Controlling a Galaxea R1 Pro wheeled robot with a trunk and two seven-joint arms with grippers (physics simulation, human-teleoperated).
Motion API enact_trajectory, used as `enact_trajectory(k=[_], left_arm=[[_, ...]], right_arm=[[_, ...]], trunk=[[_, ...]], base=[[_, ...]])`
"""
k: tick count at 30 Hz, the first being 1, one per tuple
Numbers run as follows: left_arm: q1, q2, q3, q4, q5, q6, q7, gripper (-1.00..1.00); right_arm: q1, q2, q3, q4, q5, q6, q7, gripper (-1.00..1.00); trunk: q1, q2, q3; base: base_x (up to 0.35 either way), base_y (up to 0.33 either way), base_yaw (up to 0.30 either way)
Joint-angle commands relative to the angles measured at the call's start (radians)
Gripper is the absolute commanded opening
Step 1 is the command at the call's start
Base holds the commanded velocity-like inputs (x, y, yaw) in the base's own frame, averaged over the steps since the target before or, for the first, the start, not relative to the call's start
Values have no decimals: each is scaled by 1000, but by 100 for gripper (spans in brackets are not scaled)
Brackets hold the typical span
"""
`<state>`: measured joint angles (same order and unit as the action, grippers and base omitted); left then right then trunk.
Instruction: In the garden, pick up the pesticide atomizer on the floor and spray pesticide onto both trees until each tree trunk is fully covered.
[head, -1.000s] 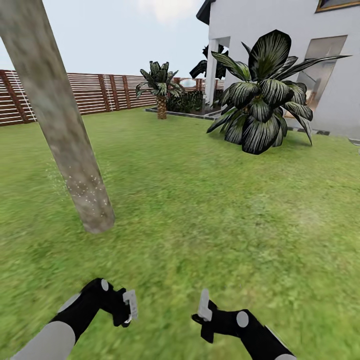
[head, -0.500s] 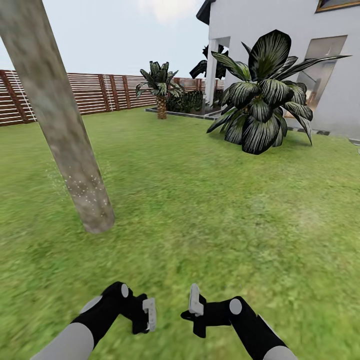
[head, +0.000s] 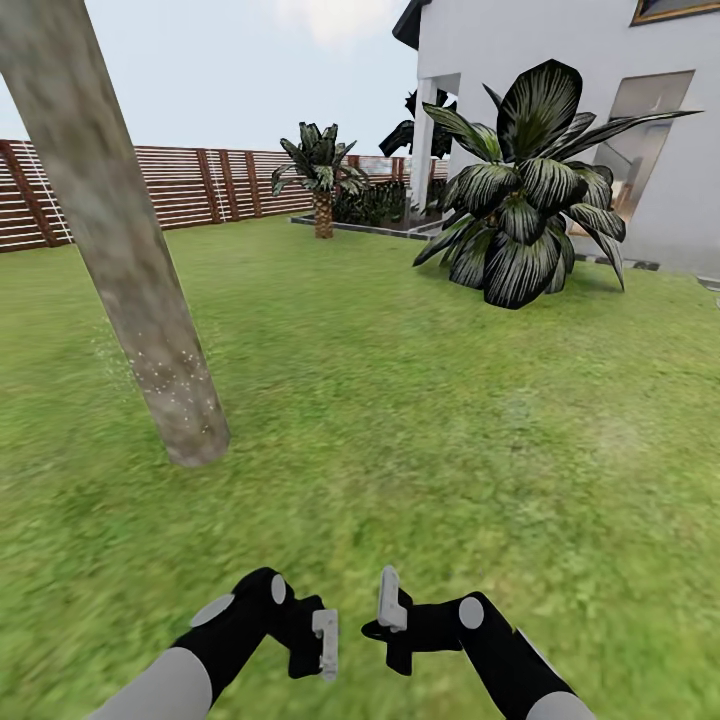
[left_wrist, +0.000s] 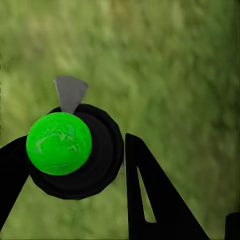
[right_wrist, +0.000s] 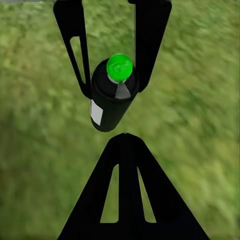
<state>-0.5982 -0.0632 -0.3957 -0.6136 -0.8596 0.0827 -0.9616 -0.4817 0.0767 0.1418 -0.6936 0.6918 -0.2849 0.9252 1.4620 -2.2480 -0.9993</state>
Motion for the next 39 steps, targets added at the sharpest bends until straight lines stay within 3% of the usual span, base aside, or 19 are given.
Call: enact_trajectory(k=[1,10,39], left_arm=[[0,-1,0,0,1,0,1,-100],[1,-6,1,0,7,0,3,-100],[2,-53,0,0,8,-1,1,-100]], right_arm=[[0,0,0,-2,0,0,0,-100],[0,0,0,-6,-1,0,0,-100],[0,-2,-1,-6,0,-2,0,-100]], trunk=[[0,0,0],[0,0,0],[0,0,0]], base=[[0,0,0],[0,0,0],[0,0,0]])
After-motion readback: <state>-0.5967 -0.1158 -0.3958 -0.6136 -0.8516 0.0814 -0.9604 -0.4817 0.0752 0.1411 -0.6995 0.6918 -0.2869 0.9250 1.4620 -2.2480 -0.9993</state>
